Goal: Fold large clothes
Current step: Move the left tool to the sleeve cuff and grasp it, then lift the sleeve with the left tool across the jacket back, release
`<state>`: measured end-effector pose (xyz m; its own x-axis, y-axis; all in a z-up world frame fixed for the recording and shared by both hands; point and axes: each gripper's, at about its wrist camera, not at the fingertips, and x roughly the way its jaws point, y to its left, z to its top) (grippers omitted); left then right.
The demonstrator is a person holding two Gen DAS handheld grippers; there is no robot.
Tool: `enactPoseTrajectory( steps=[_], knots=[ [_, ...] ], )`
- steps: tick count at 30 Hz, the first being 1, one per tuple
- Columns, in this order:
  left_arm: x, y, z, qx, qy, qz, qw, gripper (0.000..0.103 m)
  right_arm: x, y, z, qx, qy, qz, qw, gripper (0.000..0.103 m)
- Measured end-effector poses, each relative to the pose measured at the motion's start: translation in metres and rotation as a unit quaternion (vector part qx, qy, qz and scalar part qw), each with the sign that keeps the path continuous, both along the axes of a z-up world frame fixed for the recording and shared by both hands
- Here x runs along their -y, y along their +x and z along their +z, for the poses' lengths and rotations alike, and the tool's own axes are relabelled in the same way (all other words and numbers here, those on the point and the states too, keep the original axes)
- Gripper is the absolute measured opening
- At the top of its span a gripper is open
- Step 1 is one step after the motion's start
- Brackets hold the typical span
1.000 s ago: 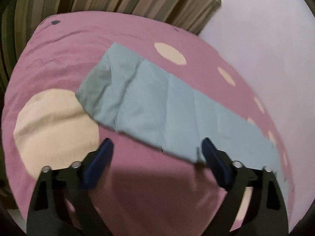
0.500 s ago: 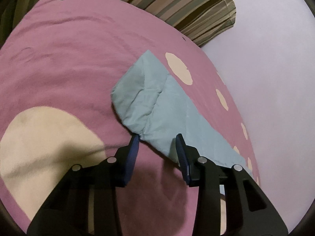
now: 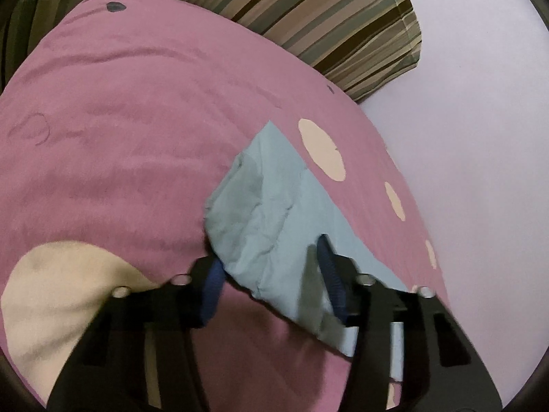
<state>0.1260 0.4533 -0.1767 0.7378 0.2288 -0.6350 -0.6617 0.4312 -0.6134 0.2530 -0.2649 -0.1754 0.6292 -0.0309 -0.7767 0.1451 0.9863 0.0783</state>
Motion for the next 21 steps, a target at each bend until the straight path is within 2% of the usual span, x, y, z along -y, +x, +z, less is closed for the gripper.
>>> enactPoseTrajectory(
  steps=[1, 2, 4, 6, 9, 14, 17, 21],
  knots=[
    [-0.001, 0.001, -0.001, -0.002, -0.001, 0.0, 1.0, 0.028, 0.0, 0.0, 0.0, 0.0, 0.0, 0.0, 1.0, 0.061],
    [-0.001, 0.001, -0.002, 0.004, -0.004, -0.003, 1.0, 0.015, 0.0, 0.0, 0.0, 0.0, 0.0, 0.0, 1.0, 0.062],
    [-0.003, 0.003, -0.003, 0.009, -0.007, -0.007, 0.9999, 0.012, 0.0, 0.0, 0.0, 0.0, 0.0, 0.0, 1.0, 0.061],
    [0.001, 0.008, 0.002, 0.005, 0.013, -0.016, 0.9998, 0.006, -0.001, 0.0, 0.0, 0.0, 0.0, 0.0, 1.0, 0.062],
    [0.013, 0.02, 0.019, 0.011, 0.049, -0.038, 0.998, 0.004, -0.001, 0.0, 0.0, 0.0, 0.0, 0.0, 1.0, 0.062],
    [0.049, 0.043, 0.054, 0.045, 0.08, -0.091, 0.9916, 0.004, -0.001, 0.0, 0.0, 0.001, 0.0, 0.0, 1.0, 0.062],
    [0.085, 0.064, 0.077, 0.067, 0.092, -0.138, 0.9839, 0.003, 0.0, 0.0, 0.0, 0.001, 0.002, 0.0, 1.0, 0.062],
    [0.154, 0.101, 0.101, 0.093, 0.098, -0.22, 0.9662, 0.003, 0.001, 0.0, 0.0, 0.003, 0.006, -0.001, 1.0, 0.062]
  ],
)
